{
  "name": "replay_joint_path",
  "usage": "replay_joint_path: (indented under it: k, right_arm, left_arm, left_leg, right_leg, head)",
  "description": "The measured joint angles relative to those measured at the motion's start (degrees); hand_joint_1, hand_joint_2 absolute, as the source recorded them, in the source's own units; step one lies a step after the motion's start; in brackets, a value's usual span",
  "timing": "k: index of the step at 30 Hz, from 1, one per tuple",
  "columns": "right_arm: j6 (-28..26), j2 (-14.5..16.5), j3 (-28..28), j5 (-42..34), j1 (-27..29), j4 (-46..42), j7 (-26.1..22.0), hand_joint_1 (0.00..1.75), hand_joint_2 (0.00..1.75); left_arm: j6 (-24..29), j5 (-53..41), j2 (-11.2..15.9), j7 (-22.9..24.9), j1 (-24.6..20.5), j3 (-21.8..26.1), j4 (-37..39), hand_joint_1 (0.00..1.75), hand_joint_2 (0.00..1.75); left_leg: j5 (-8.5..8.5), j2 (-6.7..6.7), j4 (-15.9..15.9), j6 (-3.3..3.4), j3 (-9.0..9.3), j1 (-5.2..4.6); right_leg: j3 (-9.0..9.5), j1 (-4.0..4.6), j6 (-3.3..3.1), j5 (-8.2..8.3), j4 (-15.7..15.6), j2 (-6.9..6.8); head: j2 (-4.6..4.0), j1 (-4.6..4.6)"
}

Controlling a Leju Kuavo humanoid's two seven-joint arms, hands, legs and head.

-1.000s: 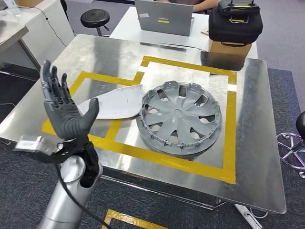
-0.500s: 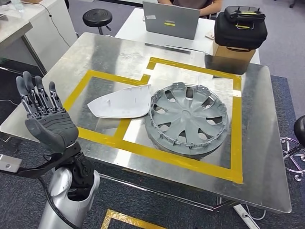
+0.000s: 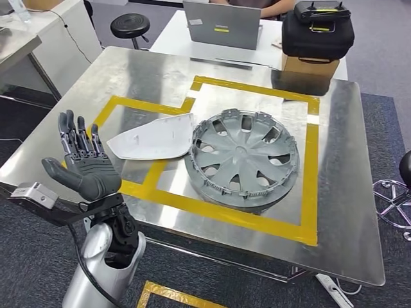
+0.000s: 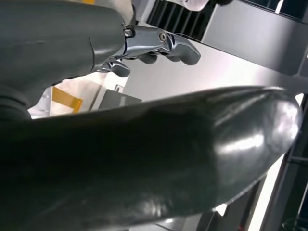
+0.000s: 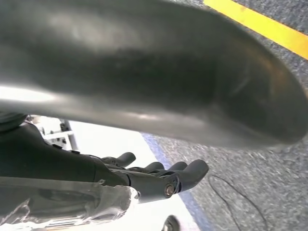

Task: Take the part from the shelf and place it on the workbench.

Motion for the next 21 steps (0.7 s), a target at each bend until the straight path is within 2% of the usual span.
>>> replay_joint_path:
  k: [2, 3, 4, 5, 6, 8, 9, 11, 13, 14, 16, 18, 19, 20, 21]
  right_arm:
    - [0.15, 0.02, -0.15, 0.16, -0.01, 0.00, -0.20, 0.00, 0.00]
    - [0.31, 0.02, -0.18, 0.26, 0.00, 0.00, -0.35, 0.00, 0.00]
    - [0.52, 0.02, -0.20, 0.32, 0.00, 0.00, -0.48, 0.00, 0.00]
    - [0.71, 0.01, -0.22, 0.34, 0.01, 0.00, -0.60, 0.00, 0.00]
    - [0.82, 0.01, -0.24, 0.31, 0.00, 0.00, -0.67, 0.00, 0.00]
    - [0.89, 0.02, -0.30, 0.10, 0.00, 0.00, -0.81, 0.00, 0.00]
    - [0.83, 0.02, -0.34, -0.03, 0.02, 0.00, -0.91, 0.00, 0.00]
    - [0.49, 0.01, -0.47, -0.19, 0.11, 0.00, -1.22, 0.00, 0.00]
    - [0.06, 0.00, -0.64, -0.21, 0.20, 0.00, -1.61, 0.00, 0.00]
    - [-0.08, -0.01, -0.71, -0.21, 0.22, 0.00, -1.74, 0.00, 0.00]
    - [-0.21, -0.02, -0.77, -0.23, 0.23, 0.00, -1.88, 0.00, 0.00]
    - [-0.25, -0.02, -0.81, -0.27, 0.29, 0.00, -1.99, 0.00, 0.00]
    - [-0.28, -0.02, -0.83, -0.37, 0.34, 0.00, -2.09, 0.00, 0.00]
    - [-0.36, -0.02, -0.85, -0.52, 0.36, 0.00, -2.22, 0.00, 0.00]
    - [-0.48, -0.02, -0.87, -0.71, 0.37, 0.00, -2.44, 0.00, 0.00]
  left_arm:
    - [0.01, -2.30, 0.34, -0.79, -0.14, -0.82, 0.01, 0.00, 0.00]
    - [-0.24, -4.08, 0.60, -1.09, -0.18, -1.30, 0.02, 0.00, 0.00]
    - [-0.99, -5.71, 0.89, -1.43, -0.17, -1.82, 0.02, 0.00, 0.00]
    - [-2.19, -6.74, 1.15, -1.71, -0.11, -2.31, 0.02, 0.00, 0.00]
    - [-3.92, -6.79, 1.33, -1.95, -0.02, -2.69, 0.01, 0.00, 0.00]
    - [-8.49, -4.28, 1.49, -1.39, 0.24, -3.14, -0.13, 0.00, 0.00]
    - [-11.01, -2.19, 1.50, -0.41, 0.43, -3.27, -0.23, 0.00, 0.00]
    - [-17.43, 2.80, 1.62, 1.65, 1.05, -3.60, -0.38, 0.00, 0.00]
    - [-24.25, 6.35, 1.74, 1.81, 1.90, -3.93, -0.44, 0.00, 0.00]
    - [-26.55, 7.19, 1.73, 1.48, 2.23, -4.03, -0.47, 0.00, 0.00]
    - [-28.89, 8.25, 1.65, 1.38, 2.63, -4.05, -0.52, 0.00, 0.00]
    - [-29.80, 8.81, 1.68, 1.70, 3.01, -4.04, -0.53, 0.00, 0.00]
    - [-30.15, 8.90, 1.70, 1.79, 3.18, -4.03, -0.53, 0.00, 0.00]
    - [-30.44, 8.76, 1.70, 1.74, 3.31, -3.99, -0.53, 0.00, 0.00]
    - [-30.58, 8.26, 1.71, 1.39, 3.39, -3.94, -0.54, 0.00, 0.00]
  left_leg:
    - [-3.59, 0.03, 7.26, -0.28, -3.45, 0.01]
    - [-4.83, 0.03, 10.62, -0.33, -5.12, 0.02]
    - [-5.02, 0.03, 12.39, -0.33, -6.03, 0.02]
    - [-4.18, 0.03, 12.17, -0.28, -5.97, 0.03]
    - [-2.49, 0.04, 9.90, -0.19, -4.86, 0.04]
    - [1.09, 0.14, 2.58, -0.01, -1.16, 0.05]
    - [2.01, 0.13, -0.39, 0.18, 0.29, 0.05]
    - [2.19, 0.04, -2.86, 0.73, 1.28, -0.02]
    - [2.32, -0.05, -3.07, 1.47, 1.21, 0.02]
    - [2.39, -0.03, -3.14, 1.79, 1.26, 0.09]
    - [2.48, 0.03, -3.24, 2.33, 1.34, 0.20]
    - [2.44, 0.06, -3.22, 2.61, 1.34, 0.11]
    - [2.42, 0.04, -3.21, 2.65, 1.35, 0.07]
    - [2.41, 0.01, -3.20, 2.66, 1.39, 0.04]
    - [2.39, -0.03, -3.19, 2.64, 1.47, 0.04]
  right_leg:
    - [-0.08, -0.02, -0.30, 0.00, 0.00, -0.13]
    - [-0.10, -0.01, -0.34, -0.01, 0.00, -0.19]
    - [-0.11, -0.01, -0.35, -0.01, 0.00, -0.22]
    - [-0.09, -0.03, -0.34, -0.01, 0.01, -0.22]
    - [-0.04, -0.06, -0.31, -0.02, 0.01, -0.19]
    - [-0.01, 0.03, 0.01, -0.08, 0.12, -0.08]
    - [-0.09, 0.15, 0.29, -0.11, 0.19, 0.00]
    - [-0.26, 0.38, 0.96, -0.05, 0.14, 0.02]
    - [-0.29, 0.28, 1.52, -0.06, 0.02, -0.04]
    - [-0.57, 0.23, 1.77, -0.58, 0.61, -0.12]
    - [-2.67, 0.16, 2.22, -3.40, 5.28, -0.26]
    - [-6.13, 0.13, 2.52, -6.80, 12.86, -0.33]
    - [-7.27, 0.13, 2.58, -7.44, 15.32, -0.33]
    - [-7.48, 0.13, 2.57, -7.02, 15.76, -0.33]
    - [-6.56, 0.13, 2.51, -5.63, 13.94, -0.34]
  head:
    - [0.00, -0.18]
    - [0.00, -0.17]
    - [0.00, -0.18]
    - [0.00, -0.18]
    - [0.00, -0.18]
    - [0.00, -0.24]
    - [0.00, -0.26]
    - [0.00, -0.29]
    - [0.00, -0.25]
    - [0.00, -0.12]
    - [0.00, 0.18]
    - [0.00, 0.37]
    - [0.00, 0.37]
    - [0.00, 0.39]
    - [0.00, 0.38]
